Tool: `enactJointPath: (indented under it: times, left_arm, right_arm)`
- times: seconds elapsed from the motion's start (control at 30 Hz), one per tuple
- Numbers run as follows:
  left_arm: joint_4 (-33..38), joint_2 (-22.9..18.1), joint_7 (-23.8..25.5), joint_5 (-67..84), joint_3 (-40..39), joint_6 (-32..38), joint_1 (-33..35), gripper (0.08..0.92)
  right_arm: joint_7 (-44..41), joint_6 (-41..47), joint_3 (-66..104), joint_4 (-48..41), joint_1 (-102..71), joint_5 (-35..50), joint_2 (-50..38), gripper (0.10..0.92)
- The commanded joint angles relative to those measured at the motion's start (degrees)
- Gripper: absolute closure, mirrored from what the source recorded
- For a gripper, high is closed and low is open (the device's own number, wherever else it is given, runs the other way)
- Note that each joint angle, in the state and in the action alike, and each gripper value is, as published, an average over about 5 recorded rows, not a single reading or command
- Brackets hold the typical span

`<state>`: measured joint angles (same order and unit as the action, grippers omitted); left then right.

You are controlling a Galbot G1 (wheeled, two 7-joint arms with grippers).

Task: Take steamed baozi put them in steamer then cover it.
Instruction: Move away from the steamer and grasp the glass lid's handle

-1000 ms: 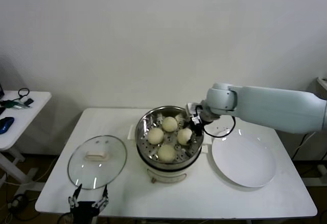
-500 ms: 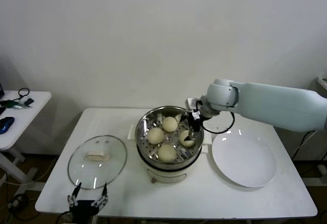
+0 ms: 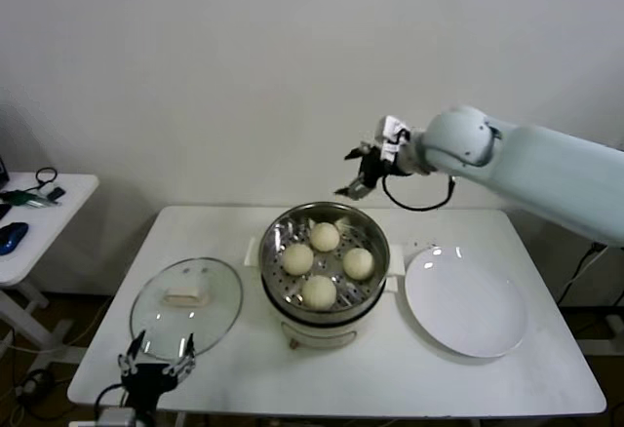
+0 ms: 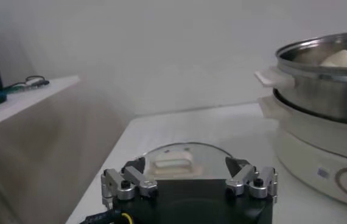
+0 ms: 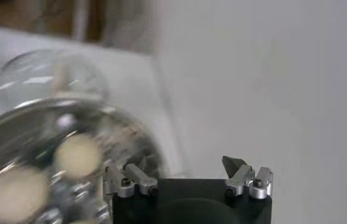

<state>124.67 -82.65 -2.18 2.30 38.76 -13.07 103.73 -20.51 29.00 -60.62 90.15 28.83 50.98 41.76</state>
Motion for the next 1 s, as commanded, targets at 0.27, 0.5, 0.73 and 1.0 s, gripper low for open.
enactJointPath:
  times: [0.27,0.5,0.73,1.0]
  left_arm:
    - [-1.8,2.6,-0.4,1.4,0.4,-0.1,-4.3,0.177]
    - [-2.4,3.7,-1.5,0.7,0.0,0.4,-6.7,0.177]
    - [-3.1,5.4,-2.3,-2.8,-0.3,2.0,-7.8,0.177]
    - [-4.4,7.5,-4.8,-12.2,-0.1,7.6,-7.6,0.177]
  right_arm:
    - [17.9,-27.2,95.5,9.0,-99.9,-9.2,-12.8,0.203]
    - [13.0,-37.2,113.2,12.1,-121.7,-11.4,2.1,0.203]
    - [11.4,-49.2,112.8,13.4,-129.3,-15.1,14.6,0.203]
    - [11.6,-57.1,106.2,11.7,-131.8,-17.6,22.3,0.203]
